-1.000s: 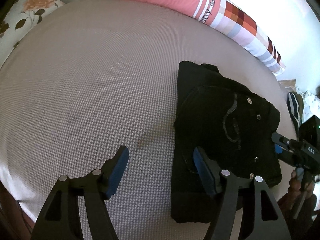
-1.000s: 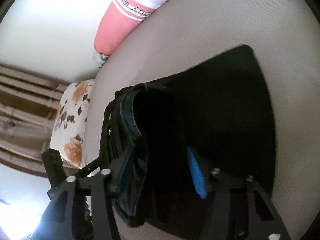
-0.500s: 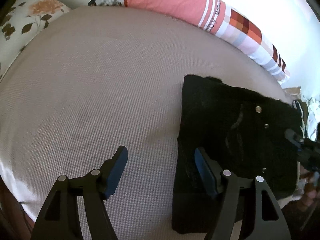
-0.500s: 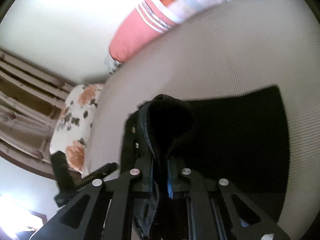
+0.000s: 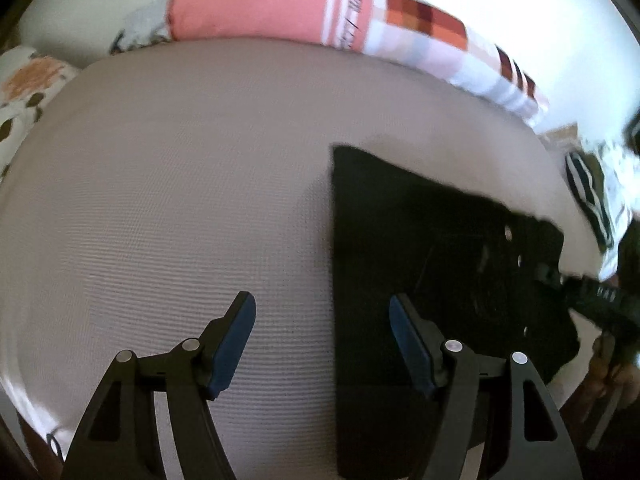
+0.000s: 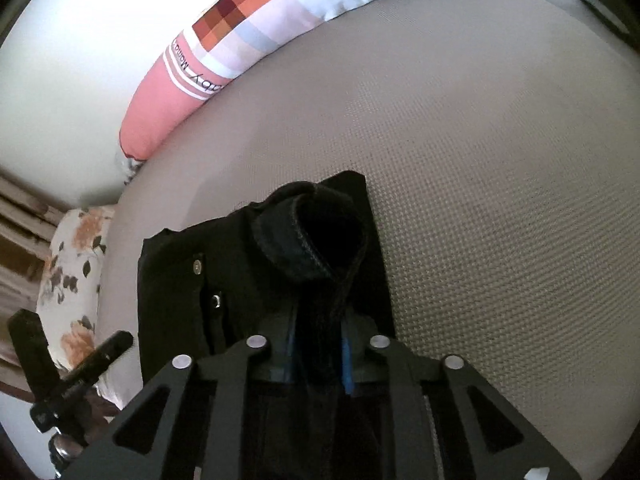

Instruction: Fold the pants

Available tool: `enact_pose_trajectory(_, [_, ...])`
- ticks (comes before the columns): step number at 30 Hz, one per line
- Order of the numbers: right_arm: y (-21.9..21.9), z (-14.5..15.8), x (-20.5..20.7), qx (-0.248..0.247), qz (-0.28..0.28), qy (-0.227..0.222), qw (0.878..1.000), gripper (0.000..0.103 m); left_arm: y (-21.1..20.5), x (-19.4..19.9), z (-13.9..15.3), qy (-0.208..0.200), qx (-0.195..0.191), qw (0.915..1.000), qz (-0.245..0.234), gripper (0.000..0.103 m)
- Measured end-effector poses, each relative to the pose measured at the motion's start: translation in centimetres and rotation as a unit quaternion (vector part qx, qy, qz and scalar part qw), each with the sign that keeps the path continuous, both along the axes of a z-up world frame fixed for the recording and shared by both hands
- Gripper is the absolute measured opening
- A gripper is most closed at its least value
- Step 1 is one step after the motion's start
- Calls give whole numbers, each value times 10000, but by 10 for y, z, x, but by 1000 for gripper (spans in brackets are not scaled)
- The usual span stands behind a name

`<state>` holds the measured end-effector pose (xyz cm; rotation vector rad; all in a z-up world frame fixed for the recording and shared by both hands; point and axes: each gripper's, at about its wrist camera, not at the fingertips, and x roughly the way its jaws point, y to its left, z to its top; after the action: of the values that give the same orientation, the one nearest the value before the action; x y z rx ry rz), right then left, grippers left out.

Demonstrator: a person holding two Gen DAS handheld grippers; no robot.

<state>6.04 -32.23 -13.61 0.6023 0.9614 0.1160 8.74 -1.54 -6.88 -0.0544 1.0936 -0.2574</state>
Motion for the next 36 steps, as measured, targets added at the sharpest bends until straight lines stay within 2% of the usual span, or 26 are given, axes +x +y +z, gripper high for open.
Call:
enact_pose_trajectory(2, [3,4,0,-130,19,11,9999,20,-7,-1,-10,75,122,9999,-77,70])
enact_pose_trajectory(5, [5,8,-5,-255,12,45,9997,24,-13,-4,-23,219,60,9996,-172,70])
enact_pose_trajectory(16, [10,19,-45,-469,1,161,9988,29,-18,-27,-18,102,142,9992,-362,70])
enact_pose_trajectory(26, [9,25,-72,-370,-132,140,9991,30,-17,-37,-20,64,204,9989,-425,70])
enact_pose_trajectory(36, [11,20,-74,-86,107,144,9998,28,-17,-41,-21,66,194,9988,-447,70])
